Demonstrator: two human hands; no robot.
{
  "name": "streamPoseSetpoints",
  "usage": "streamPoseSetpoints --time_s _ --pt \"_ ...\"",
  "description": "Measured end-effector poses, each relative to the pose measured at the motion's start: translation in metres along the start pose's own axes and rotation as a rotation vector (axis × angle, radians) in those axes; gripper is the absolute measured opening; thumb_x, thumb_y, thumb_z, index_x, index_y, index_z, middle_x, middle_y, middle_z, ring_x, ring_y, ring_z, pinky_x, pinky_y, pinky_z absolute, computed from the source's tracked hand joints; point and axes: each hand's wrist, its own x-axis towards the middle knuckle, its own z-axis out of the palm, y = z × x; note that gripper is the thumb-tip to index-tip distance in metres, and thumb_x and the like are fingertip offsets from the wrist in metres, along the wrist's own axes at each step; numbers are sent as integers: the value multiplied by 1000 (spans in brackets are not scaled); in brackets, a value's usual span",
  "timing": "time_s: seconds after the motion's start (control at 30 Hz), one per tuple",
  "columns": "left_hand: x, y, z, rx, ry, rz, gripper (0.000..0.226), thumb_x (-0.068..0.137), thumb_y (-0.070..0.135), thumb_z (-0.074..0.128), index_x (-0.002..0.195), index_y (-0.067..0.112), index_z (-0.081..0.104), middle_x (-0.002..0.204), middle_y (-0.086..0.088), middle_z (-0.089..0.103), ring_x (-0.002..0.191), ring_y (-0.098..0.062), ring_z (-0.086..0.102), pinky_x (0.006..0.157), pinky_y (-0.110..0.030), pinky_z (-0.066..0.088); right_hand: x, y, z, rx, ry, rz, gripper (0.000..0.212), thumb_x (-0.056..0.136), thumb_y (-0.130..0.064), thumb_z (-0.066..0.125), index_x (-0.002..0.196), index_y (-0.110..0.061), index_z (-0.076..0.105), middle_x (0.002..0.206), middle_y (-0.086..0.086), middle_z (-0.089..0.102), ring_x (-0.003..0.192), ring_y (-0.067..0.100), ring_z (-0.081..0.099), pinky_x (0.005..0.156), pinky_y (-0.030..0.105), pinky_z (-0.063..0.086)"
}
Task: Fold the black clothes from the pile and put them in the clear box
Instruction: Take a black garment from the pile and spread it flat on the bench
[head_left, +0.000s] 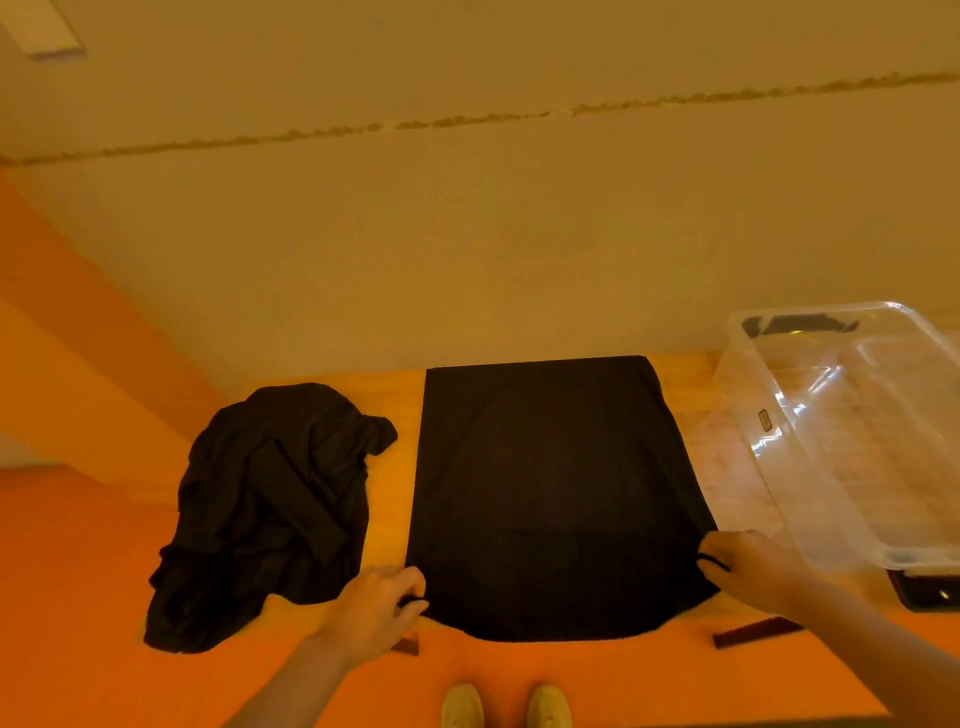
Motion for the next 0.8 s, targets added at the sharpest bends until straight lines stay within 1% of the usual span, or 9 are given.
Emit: streamPoseSetpoints --time_s 0.17,0.3,0.33,0.4,0.47,0.53,0.6,0.7,0.8 --pt "6 4 -11 -176 -92 -46 22 89 49 58 77 31 59 73 11 60 72 -5 58 60 -17 44 1 -12 -4 42 -22 -8 13 94 -35 57 83 -31 63 78 -10 64 73 3 60 61 14 44" --pt "35 10 -23 -173 68 35 40 90 63 39 77 31 57 70 15 55 70 -4 56 57 -16 43 22 -27 -11 140 125 -81 9 94 -28 57 87 -32 61 85 -11 62 79 5 60 67 18 49" --pt "45 11 -24 -141 132 59 39 91 61 38 81 30 60 75 16 57 74 -2 56 62 -17 46 31 -30 -11 136 174 -103 8 94 -26 58 91 -33 60 91 -11 62 84 7 61 72 21 51" --pt "68 13 -23 -26 226 46 31 95 46 48 106 23 65 105 8 65 101 -5 59 86 -24 50 52 -33 -7 93 262 -123 16 94 -25 58 109 -25 62 112 -5 60 103 15 60 84 24 50" --pt "90 16 -22 60 206 -61 44 98 39 48 135 16 51 140 -2 49 132 -16 43 108 -30 36 72 -36 -1 22 317 -118 37 95 -28 55 130 -16 54 137 0 50 126 21 48 100 32 43" --pt "106 15 -21 119 117 -166 57 101 45 37 150 18 28 158 -1 20 147 -19 14 116 -34 18 87 -39 6 -21 342 -94 51 98 -32 50 144 -15 40 154 2 30 141 24 29 113 39 31" --pt "114 9 -18 186 14 -245 62 101 51 21 154 22 8 161 2 0 148 -17 -5 119 -36 6 94 -35 17 -65 291 -10 58 101 -40 36 152 -19 19 160 1 8 148 24 6 119 40 13" --pt "106 -5 -5 223 -5 -271 74 89 64 -8 151 24 -6 160 5 -10 145 -15 -16 118 -40 0 89 -24 33 -127 226 78 66 93 -60 1 149 -28 -11 157 -4 -19 145 18 -19 118 36 -8" --pt "88 -15 9 256 15 -249 76 87 65 -18 150 27 -1 160 5 -2 147 -18 -8 118 -49 11 78 -18 45 -140 261 67 69 87 -61 -10 150 -31 -8 157 -6 -17 145 15 -20 117 33 -13"
